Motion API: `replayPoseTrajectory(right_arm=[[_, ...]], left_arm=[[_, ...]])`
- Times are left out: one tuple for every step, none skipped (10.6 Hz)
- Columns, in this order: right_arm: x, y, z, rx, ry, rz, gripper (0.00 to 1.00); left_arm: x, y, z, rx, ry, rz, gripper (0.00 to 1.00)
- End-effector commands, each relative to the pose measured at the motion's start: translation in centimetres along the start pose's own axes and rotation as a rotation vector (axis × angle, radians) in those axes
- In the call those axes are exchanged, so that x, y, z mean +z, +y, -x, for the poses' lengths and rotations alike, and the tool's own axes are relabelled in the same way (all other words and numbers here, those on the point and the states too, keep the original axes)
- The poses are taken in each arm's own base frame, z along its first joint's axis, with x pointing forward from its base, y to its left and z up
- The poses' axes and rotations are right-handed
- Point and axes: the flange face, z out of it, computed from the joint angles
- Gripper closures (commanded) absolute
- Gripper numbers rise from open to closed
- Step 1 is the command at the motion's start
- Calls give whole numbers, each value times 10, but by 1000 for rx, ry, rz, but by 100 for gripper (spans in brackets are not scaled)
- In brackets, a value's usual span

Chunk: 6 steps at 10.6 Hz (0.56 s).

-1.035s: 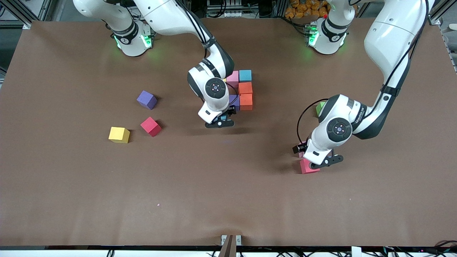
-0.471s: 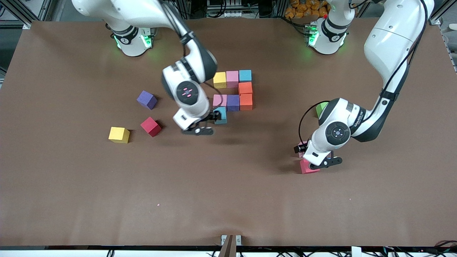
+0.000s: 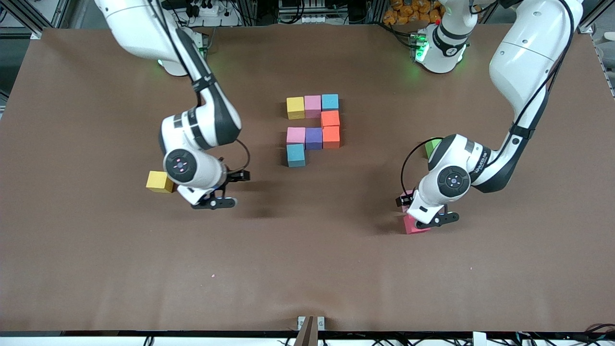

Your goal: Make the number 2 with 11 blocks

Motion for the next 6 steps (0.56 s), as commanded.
replayPoseTrajectory(right_arm=[[10, 8, 25, -59, 14, 68, 0], [18, 13, 35, -87, 26, 68, 0], [28, 22, 44, -128, 38, 64, 0], [33, 30, 48, -180, 35, 63, 0], [34, 44, 48, -224, 27, 59, 0], [36, 49, 49, -286, 17, 59, 0]], left_arm=[[-5, 17, 0, 33, 41, 14, 46], [-17, 35, 3, 44, 62, 31, 47], [-29, 55, 8, 65, 84, 46, 50], [-41, 66, 8, 79, 107, 57, 55], [-47, 75, 9, 90, 119, 66, 55], [-50, 86, 11, 103, 126, 75, 56]])
